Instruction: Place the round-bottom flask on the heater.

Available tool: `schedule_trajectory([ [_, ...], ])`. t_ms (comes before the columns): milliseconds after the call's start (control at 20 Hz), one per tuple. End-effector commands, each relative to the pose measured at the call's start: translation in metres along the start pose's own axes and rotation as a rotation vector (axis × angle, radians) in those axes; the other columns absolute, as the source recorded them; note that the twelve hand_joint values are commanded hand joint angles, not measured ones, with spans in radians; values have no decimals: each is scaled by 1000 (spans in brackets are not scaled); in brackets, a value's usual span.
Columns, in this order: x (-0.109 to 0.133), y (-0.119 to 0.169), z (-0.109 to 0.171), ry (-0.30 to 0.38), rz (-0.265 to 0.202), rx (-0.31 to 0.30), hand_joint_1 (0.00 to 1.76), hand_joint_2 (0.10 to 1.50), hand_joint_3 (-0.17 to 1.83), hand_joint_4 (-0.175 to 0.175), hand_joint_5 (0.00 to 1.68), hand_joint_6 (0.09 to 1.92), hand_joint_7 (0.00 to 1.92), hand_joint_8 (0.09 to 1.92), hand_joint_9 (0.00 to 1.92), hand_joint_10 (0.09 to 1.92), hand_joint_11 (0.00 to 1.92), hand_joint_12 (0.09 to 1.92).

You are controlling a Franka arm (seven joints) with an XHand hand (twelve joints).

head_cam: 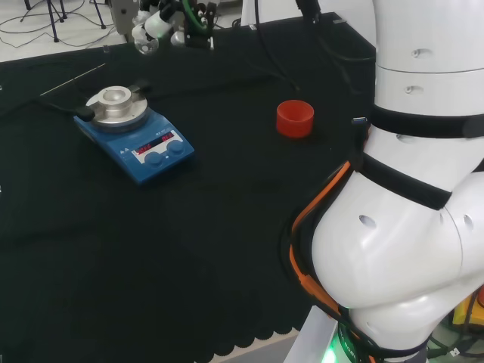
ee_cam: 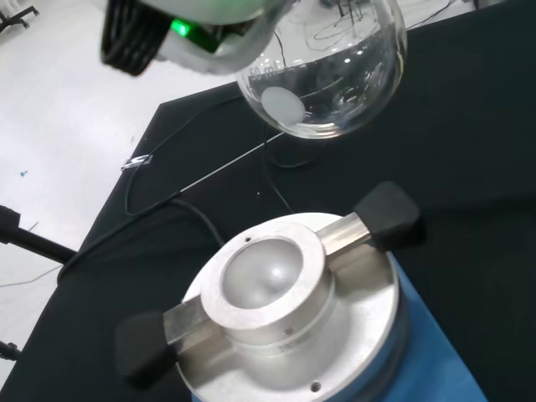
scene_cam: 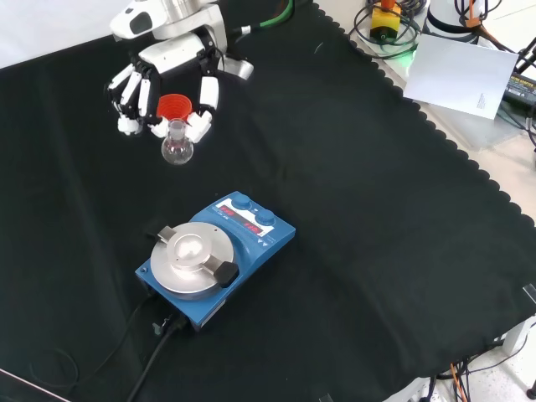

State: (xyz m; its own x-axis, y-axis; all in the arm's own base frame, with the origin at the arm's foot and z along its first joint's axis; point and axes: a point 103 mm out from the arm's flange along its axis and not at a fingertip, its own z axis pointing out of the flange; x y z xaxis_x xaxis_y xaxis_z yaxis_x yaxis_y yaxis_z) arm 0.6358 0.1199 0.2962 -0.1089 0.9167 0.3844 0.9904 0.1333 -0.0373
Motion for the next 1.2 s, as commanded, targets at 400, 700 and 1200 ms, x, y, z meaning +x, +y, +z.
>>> schedule_trajectory([
  [400, 26, 26, 28, 13, -60, 35, 1078, 655, 875, 146, 1071, 1127, 578, 582, 717, 562, 258, 1318],
  [700, 32, 36, 40, 32, -84, 46, 1078, 654, 876, 147, 1072, 1126, 579, 582, 718, 562, 261, 1317],
  [1200, 36, 47, 65, 44, -110, 68, 1078, 653, 875, 150, 1073, 1123, 581, 582, 722, 562, 264, 1316],
])
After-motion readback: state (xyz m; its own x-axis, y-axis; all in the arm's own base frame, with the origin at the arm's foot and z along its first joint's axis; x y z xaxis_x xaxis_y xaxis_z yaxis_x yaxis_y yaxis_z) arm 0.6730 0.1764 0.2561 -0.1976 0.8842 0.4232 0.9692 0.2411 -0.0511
